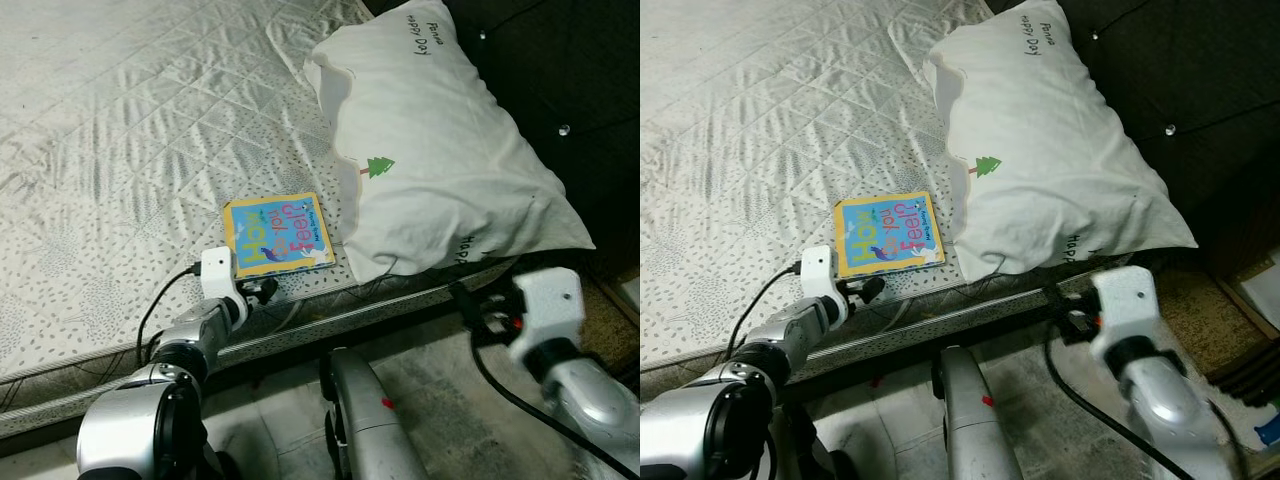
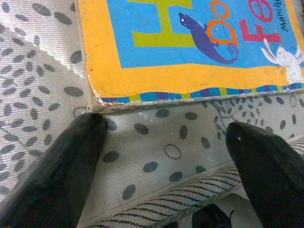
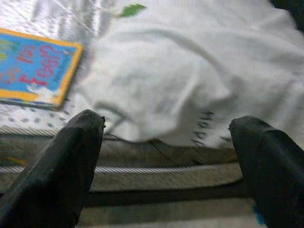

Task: Clean up the room

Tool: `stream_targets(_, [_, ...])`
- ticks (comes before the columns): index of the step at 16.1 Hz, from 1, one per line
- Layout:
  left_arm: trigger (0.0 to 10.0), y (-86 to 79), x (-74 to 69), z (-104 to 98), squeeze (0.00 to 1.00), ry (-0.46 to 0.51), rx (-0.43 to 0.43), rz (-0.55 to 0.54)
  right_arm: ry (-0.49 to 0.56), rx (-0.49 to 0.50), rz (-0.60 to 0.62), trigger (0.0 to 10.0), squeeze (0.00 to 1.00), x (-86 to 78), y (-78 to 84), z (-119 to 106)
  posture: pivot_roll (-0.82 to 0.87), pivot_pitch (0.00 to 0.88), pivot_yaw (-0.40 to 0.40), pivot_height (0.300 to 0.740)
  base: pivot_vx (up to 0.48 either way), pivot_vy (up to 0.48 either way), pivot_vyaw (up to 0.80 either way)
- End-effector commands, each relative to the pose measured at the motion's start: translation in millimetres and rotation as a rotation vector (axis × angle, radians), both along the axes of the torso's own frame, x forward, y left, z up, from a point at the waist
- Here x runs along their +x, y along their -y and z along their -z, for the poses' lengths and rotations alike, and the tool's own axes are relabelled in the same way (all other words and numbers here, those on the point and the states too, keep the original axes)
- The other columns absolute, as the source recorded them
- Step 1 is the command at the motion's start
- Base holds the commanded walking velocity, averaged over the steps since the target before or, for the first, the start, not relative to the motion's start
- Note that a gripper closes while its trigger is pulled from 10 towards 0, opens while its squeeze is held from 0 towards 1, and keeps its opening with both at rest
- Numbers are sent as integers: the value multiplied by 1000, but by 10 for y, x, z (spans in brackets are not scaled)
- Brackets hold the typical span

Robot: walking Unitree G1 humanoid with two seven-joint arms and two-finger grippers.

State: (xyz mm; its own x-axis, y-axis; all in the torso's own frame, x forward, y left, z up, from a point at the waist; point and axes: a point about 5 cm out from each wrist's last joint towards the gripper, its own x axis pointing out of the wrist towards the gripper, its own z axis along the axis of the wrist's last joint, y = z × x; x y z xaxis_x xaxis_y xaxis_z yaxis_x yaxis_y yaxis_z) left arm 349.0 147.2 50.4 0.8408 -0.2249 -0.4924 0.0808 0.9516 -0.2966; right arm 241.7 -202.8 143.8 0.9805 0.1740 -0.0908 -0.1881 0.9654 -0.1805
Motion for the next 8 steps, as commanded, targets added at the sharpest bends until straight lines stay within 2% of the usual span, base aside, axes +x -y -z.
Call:
stream_targets(1, [10000, 30, -87, 113, 0, -33, -13, 19, -3, 16, -3, 10000, 0, 34, -54, 43, -377, 190, -34, 586, 0, 0, 0])
stream_targets(4, [10000, 73, -123, 140, 0, -17, -62, 59, 16, 62, -29, 10000, 0, 186, -201, 69, -308, 164, -26, 586, 0, 0, 0])
stream_targets(8, [10000, 10, -145, 132, 0, 40, -51, 65, 31, 119, -46, 10000, 0, 344, -363, 109, -224, 134, -18, 586, 0, 0, 0])
